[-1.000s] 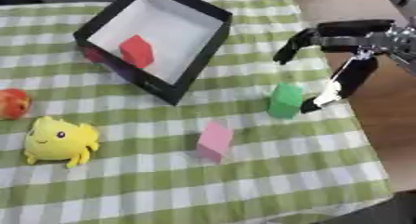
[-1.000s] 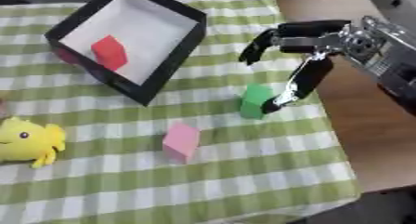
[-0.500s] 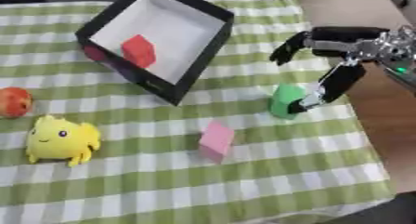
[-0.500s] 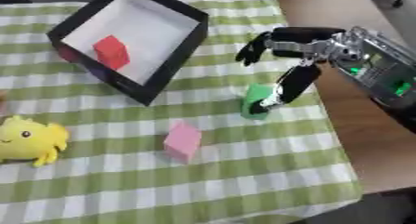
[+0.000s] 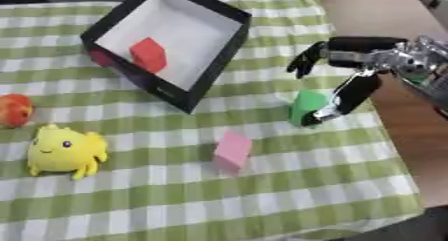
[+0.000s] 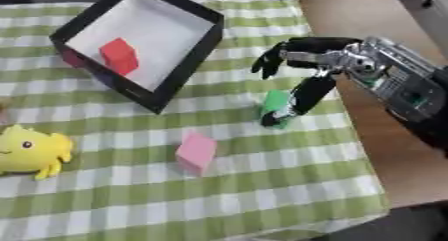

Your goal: Pick up objects on the table and place them in the box.

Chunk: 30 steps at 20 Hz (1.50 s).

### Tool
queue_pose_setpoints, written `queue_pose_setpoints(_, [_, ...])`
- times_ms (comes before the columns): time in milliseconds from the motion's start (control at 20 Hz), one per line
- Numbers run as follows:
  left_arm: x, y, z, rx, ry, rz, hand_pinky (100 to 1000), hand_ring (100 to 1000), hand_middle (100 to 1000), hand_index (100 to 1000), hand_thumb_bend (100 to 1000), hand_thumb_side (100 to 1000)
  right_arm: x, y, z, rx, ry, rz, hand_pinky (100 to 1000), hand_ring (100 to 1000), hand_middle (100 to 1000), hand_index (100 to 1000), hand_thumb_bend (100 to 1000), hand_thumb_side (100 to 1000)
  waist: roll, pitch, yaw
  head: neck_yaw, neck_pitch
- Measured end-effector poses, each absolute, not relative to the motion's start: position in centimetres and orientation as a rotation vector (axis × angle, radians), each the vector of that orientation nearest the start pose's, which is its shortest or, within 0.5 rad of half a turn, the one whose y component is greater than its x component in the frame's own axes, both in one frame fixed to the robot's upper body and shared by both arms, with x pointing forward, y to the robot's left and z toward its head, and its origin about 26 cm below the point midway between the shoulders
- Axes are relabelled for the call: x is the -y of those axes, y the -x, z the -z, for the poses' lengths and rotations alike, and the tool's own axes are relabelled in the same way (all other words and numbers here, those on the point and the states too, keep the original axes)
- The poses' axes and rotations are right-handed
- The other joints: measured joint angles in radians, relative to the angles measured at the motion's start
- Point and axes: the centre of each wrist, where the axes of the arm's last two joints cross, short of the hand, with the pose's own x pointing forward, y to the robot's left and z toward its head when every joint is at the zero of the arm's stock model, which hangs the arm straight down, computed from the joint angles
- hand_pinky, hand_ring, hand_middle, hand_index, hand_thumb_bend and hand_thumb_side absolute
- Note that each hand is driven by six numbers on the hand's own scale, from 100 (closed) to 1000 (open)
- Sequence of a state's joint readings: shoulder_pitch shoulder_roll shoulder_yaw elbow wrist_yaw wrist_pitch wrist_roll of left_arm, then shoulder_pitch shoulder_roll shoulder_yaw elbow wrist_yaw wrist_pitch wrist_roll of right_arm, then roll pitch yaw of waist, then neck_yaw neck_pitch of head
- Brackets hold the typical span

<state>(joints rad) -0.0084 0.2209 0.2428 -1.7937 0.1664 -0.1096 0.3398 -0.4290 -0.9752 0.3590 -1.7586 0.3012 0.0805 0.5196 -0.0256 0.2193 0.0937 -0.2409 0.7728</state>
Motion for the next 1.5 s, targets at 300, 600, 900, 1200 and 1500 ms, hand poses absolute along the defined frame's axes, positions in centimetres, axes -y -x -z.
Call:
queue_pose_setpoints(300, [-34.7, -26.7, -7.6, 1.924, -0.453, -0.413, 908, 648, 743, 838, 274, 709, 32.6, -33.4, -19.6, 1.274, 0.605, -1.588, 938, 794, 706, 862, 656, 449, 0.000, 0.000, 0.003, -0.001, 0.000])
queue_pose_setpoints(600, [-34.7, -26.7, -7.6, 1.924, -0.453, -0.413, 908, 647, 743, 838, 274, 710, 33.6, -33.7, -18.4, 1.227, 0.633, -1.576, 930, 794, 706, 859, 664, 446, 0.000, 0.003, 0.005, -0.002, 0.000])
queue_pose_setpoints(900, [-34.7, -26.8, -7.6, 1.925, -0.450, -0.412, 909, 646, 743, 838, 272, 712, 34.0, -33.9, -17.6, 1.199, 0.639, -1.573, 922, 786, 676, 838, 659, 442, 0.000, 0.005, 0.007, -0.005, 0.000])
queue_pose_setpoints(1200, [-34.7, -26.8, -7.6, 1.926, -0.449, -0.410, 909, 645, 743, 839, 271, 713, 34.0, -34.1, -17.1, 1.184, 0.630, -1.572, 916, 786, 624, 801, 652, 433, 0.000, 0.008, 0.010, -0.008, 0.000])
queue_pose_setpoints(1500, [-34.7, -26.8, -7.6, 1.926, -0.447, -0.408, 909, 644, 743, 838, 270, 714, 33.6, -34.4, -16.6, 1.179, 0.617, -1.564, 899, 770, 579, 753, 613, 405, 0.000, 0.009, 0.012, -0.009, 0.000])
